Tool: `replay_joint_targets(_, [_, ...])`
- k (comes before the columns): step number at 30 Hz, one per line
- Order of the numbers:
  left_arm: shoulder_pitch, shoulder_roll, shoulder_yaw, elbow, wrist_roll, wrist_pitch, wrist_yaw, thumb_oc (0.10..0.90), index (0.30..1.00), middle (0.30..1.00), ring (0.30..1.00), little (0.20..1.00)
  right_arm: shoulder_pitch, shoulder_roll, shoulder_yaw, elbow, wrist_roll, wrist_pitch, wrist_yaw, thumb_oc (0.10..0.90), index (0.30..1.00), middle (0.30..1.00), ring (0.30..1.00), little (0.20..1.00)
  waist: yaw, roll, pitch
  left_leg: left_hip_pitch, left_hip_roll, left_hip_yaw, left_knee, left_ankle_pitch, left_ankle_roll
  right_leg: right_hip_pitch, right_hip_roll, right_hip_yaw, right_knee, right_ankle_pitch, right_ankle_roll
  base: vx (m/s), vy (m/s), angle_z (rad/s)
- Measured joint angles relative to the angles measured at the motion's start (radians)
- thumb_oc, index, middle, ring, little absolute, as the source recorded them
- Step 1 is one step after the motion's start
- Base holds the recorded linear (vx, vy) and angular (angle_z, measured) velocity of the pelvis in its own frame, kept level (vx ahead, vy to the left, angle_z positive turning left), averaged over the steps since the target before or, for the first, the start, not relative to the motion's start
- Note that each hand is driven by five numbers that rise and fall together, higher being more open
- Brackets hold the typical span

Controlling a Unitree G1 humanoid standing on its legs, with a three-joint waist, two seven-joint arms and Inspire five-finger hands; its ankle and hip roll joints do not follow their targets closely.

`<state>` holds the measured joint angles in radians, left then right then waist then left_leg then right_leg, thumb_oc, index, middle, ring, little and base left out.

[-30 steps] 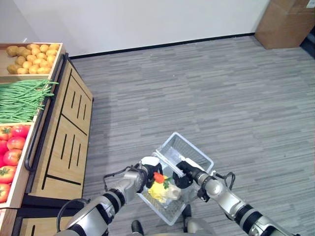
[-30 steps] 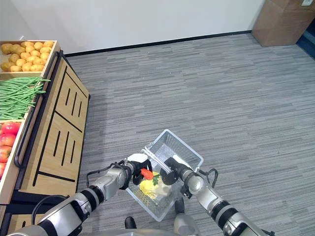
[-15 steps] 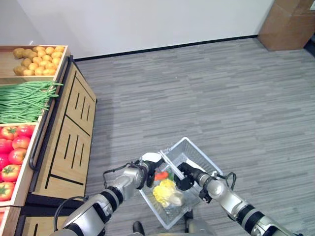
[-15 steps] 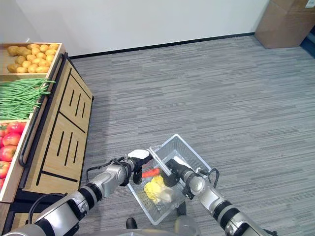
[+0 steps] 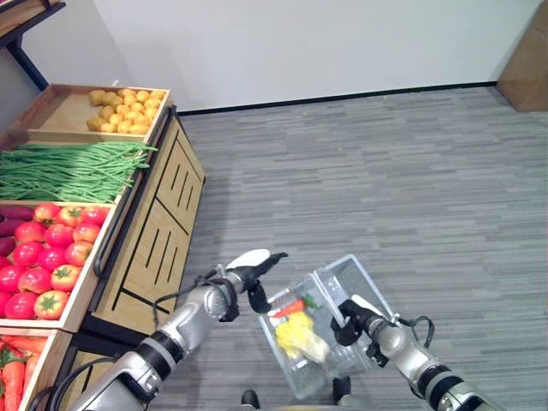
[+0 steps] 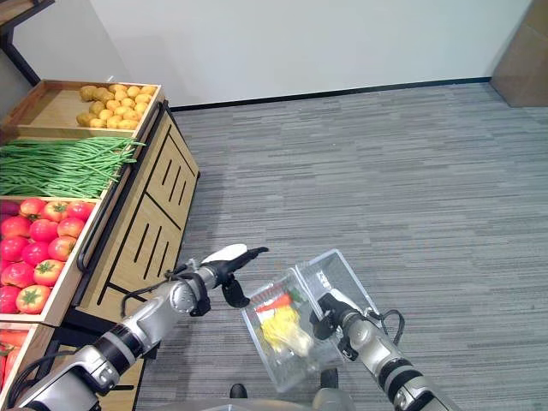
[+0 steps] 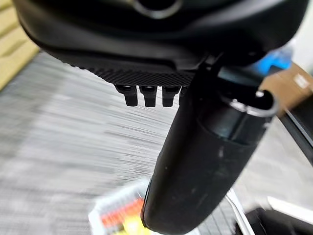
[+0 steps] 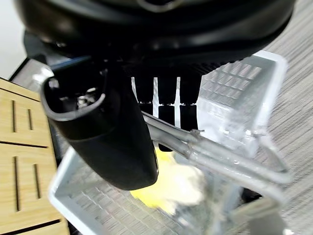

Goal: Get the vegetables into the basket

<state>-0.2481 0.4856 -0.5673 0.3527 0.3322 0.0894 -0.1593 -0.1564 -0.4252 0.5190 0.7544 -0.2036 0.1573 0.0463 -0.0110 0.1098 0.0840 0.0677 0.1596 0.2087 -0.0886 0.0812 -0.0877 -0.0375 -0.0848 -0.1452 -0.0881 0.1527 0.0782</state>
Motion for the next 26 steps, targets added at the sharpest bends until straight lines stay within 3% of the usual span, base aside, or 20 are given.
replay_joint_targets(3, [0.073, -0.011, 0.054, 0.082, -0.005, 0.003, 0.009, 0.900, 1.000, 1.000, 1.000, 1.000, 0.021, 0.003, -0.047, 0.042, -0.008, 0.005, -0.015, 0.400, 0.300, 0.300, 0.300, 0.300, 0.000, 0.006, -0.004, 0.005, 0.000, -0.008, 0.000, 0.000, 0.000, 0.010, -0.001, -0.007, -0.004, -0.004, 0.001, 0.00, -0.007, 0.09])
replay_joint_targets(6, [0.147, -0.037, 0.097, 0.300, -0.017, 0.016, 0.020, 0.900, 1.000, 1.000, 1.000, 1.000, 0.036, -0.006, -0.104, 0.060, -0.013, 0.009, -0.028, 0.400, 0.300, 0.300, 0.300, 0.300, -0.002, 0.006, -0.008, 0.005, 0.001, -0.009, 0.000, -0.002, -0.003, 0.009, 0.000, -0.009, -0.004, -0.012, 0.009, 0.00, 0.000, 0.02])
replay_joint_targets(8, [0.136, -0.095, 0.100, 0.537, -0.015, 0.046, 0.076, 0.900, 1.000, 1.000, 1.000, 1.000, 0.041, -0.009, -0.124, 0.107, -0.017, 0.007, -0.061, 0.400, 0.300, 0.300, 0.300, 0.300, 0.001, 0.008, -0.019, 0.005, 0.000, -0.012, 0.000, -0.003, -0.008, 0.014, -0.002, -0.012, -0.004, -0.016, 0.008, -0.01, 0.000, 0.07])
replay_joint_targets(11, [0.233, -0.102, 0.170, 0.526, -0.039, 0.015, 0.091, 0.900, 1.000, 1.000, 1.000, 1.000, 0.080, -0.012, -0.184, 0.153, -0.015, -0.037, -0.076, 0.400, 0.300, 0.300, 0.300, 0.300, 0.017, -0.004, -0.020, 0.001, -0.002, -0.018, 0.000, -0.004, -0.011, 0.011, -0.003, -0.016, 0.001, -0.015, 0.009, 0.00, 0.002, 0.05])
replay_joint_targets(17, [0.240, -0.111, 0.211, 0.507, -0.171, 0.015, 0.141, 0.900, 1.000, 1.000, 1.000, 1.000, 0.092, -0.010, -0.253, 0.275, 0.010, -0.032, -0.112, 0.400, 0.300, 0.300, 0.300, 0.300, 0.024, -0.025, -0.027, -0.003, -0.007, -0.035, 0.000, -0.003, -0.011, 0.020, -0.011, -0.033, -0.003, -0.018, 0.013, 0.01, 0.003, 0.09])
replay_joint_targets(19, [0.216, -0.167, 0.290, 0.579, -0.236, -0.013, 0.167, 0.900, 1.000, 1.000, 1.000, 1.000, 0.097, 0.005, -0.295, 0.347, 0.019, -0.053, -0.124, 0.400, 0.300, 0.300, 0.300, 0.300, 0.022, -0.028, -0.037, 0.001, -0.007, -0.038, 0.000, -0.003, -0.012, 0.027, -0.011, -0.037, -0.004, -0.020, 0.015, 0.00, 0.000, 0.03])
replay_joint_targets(26, [0.204, -0.244, 0.328, 0.849, -0.334, -0.009, 0.190, 0.900, 1.000, 1.000, 1.000, 1.000, 0.101, 0.010, -0.339, 0.484, 0.065, -0.063, -0.155, 0.400, 0.300, 0.300, 0.300, 0.300, 0.013, -0.036, -0.045, 0.011, -0.005, -0.033, 0.000, -0.014, -0.015, 0.032, -0.008, -0.031, -0.004, -0.026, 0.016, 0.01, -0.006, -0.03])
